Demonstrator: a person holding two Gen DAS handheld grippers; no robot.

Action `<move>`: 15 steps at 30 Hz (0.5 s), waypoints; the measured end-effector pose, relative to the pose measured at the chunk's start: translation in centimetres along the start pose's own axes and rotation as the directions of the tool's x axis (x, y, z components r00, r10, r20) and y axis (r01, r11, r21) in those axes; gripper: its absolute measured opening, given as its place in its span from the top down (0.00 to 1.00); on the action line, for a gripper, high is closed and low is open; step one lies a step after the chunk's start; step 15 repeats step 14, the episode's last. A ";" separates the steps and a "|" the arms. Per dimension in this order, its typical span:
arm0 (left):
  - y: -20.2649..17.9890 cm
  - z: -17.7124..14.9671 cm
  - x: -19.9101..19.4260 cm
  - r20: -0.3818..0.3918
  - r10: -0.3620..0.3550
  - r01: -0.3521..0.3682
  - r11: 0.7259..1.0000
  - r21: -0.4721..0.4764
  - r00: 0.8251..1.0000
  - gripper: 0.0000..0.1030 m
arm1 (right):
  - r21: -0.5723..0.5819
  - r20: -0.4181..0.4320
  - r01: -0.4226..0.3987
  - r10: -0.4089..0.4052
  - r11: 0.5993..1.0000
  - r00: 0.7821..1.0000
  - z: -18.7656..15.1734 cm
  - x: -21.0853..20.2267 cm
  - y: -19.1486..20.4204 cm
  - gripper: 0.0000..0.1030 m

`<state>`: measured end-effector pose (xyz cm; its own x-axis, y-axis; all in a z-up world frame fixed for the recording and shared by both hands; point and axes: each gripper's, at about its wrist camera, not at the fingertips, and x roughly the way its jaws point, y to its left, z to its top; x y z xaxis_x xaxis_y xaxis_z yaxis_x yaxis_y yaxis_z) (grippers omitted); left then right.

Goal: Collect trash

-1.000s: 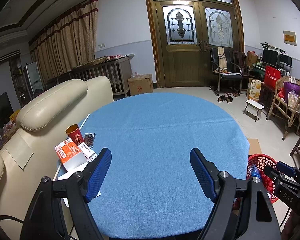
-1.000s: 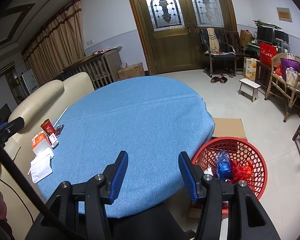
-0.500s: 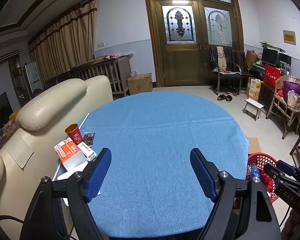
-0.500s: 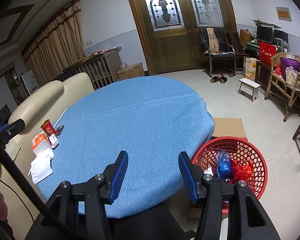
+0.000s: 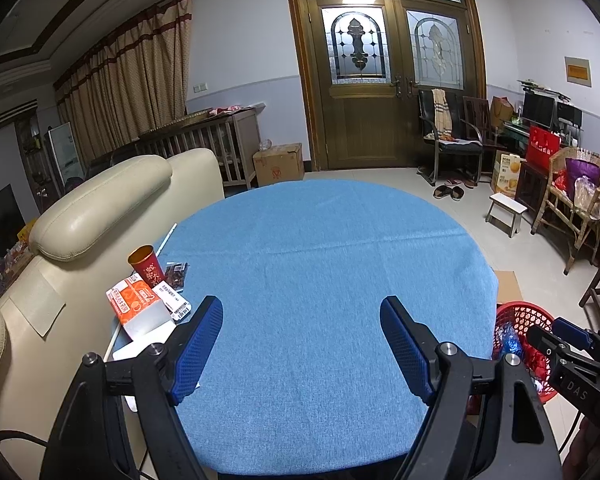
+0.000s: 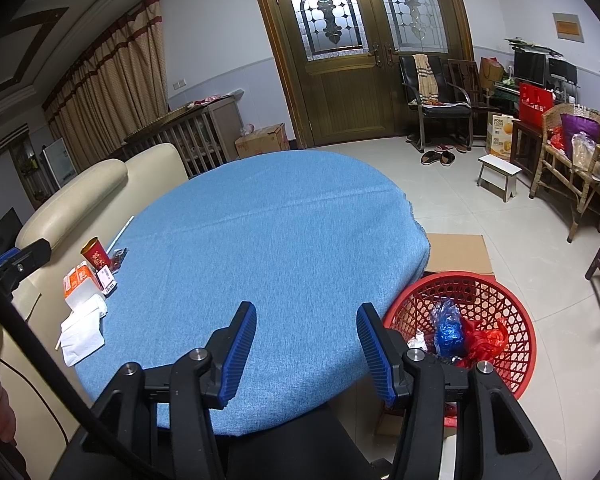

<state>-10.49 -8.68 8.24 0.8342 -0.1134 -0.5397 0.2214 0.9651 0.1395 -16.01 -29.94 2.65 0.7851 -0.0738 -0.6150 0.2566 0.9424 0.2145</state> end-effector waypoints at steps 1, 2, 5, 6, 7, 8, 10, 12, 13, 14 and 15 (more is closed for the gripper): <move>0.0 0.0 0.1 -0.004 -0.002 0.002 1.000 0.000 1.000 0.21 | 0.001 -0.003 0.000 0.000 1.000 1.000 0.0 0.1 0.0 0.46; -0.1 0.0 0.1 -0.006 -0.002 0.002 1.000 0.000 1.000 0.21 | 0.003 -0.007 -0.001 0.001 1.000 1.000 -0.1 0.2 -0.1 0.45; -0.1 -0.1 0.2 -0.008 -0.007 0.007 1.000 0.003 1.000 0.21 | 0.008 -0.009 0.000 0.000 1.000 1.000 -0.1 0.4 -0.3 0.45; -0.2 -0.1 0.2 -0.009 -0.008 0.008 1.000 0.005 1.000 0.21 | 0.007 -0.009 0.000 0.000 1.000 1.000 -0.1 0.5 -0.3 0.45; -0.3 -0.1 0.3 -0.013 -0.017 0.017 1.000 0.008 1.000 0.21 | 0.007 -0.010 -0.001 0.001 1.000 1.000 -0.1 0.6 -0.3 0.45; -0.4 -0.2 0.5 -0.015 -0.026 0.026 1.000 0.009 1.000 0.21 | 0.006 -0.013 -0.003 0.003 1.000 1.000 -0.2 0.8 -0.3 0.45; -0.5 -0.3 0.8 -0.013 -0.064 0.064 0.998 0.011 0.998 0.21 | 0.001 -0.020 -0.008 0.008 1.000 1.000 -0.1 1.2 -0.1 0.45; -0.3 -0.3 1.4 -0.018 -0.079 0.079 0.997 0.001 0.997 0.21 | -0.014 -0.030 -0.017 0.017 1.000 0.999 0.3 2.1 0.3 0.45; -0.1 -0.4 2.0 -0.030 -0.086 0.086 0.996 -0.008 0.996 0.21 | -0.020 -0.038 -0.026 0.025 0.999 0.999 0.5 2.7 0.6 0.45; 0.1 -0.4 3.0 -0.054 -0.091 0.090 0.996 -0.021 0.994 0.21 | -0.023 -0.043 -0.032 0.031 0.999 0.999 0.7 3.2 0.8 0.45; 0.1 -0.4 3.0 -0.054 -0.091 0.090 0.996 -0.021 0.994 0.21 | -0.023 -0.043 -0.032 0.031 0.999 0.999 0.7 3.2 0.8 0.45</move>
